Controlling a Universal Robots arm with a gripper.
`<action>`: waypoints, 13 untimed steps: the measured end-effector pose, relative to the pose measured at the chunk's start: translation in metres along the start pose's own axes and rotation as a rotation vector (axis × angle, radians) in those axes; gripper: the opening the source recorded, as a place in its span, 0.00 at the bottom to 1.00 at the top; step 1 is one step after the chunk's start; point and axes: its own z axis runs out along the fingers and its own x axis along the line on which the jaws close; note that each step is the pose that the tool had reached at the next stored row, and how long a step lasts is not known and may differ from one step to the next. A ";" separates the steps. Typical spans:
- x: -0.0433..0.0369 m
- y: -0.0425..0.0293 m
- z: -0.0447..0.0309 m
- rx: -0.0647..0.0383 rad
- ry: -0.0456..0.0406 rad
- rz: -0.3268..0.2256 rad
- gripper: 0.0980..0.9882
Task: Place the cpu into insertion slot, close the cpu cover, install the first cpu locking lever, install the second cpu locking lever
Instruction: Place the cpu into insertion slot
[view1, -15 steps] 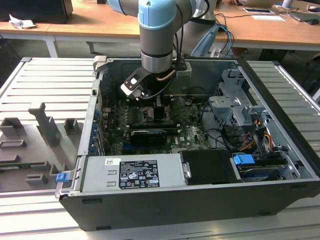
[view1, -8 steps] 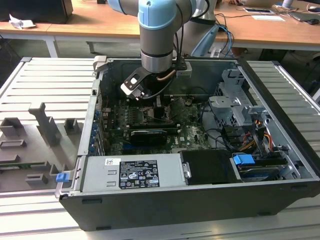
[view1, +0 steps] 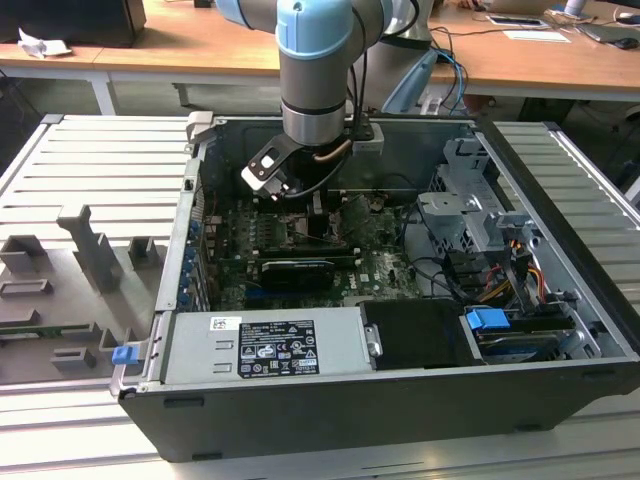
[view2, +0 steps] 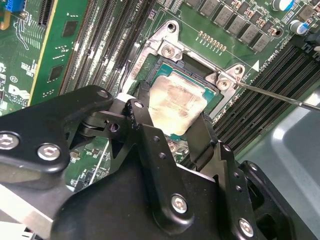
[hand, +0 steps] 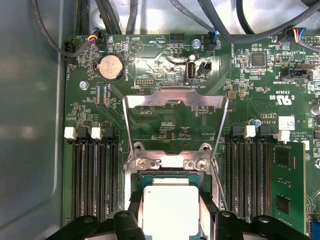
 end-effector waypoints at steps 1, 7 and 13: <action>0.0000 0.0000 0.0001 0.000 0.0001 0.000 0.49; 0.0001 0.0000 0.0004 0.000 0.0004 0.000 0.57; 0.0002 0.0003 -0.0054 0.001 0.0002 0.000 0.64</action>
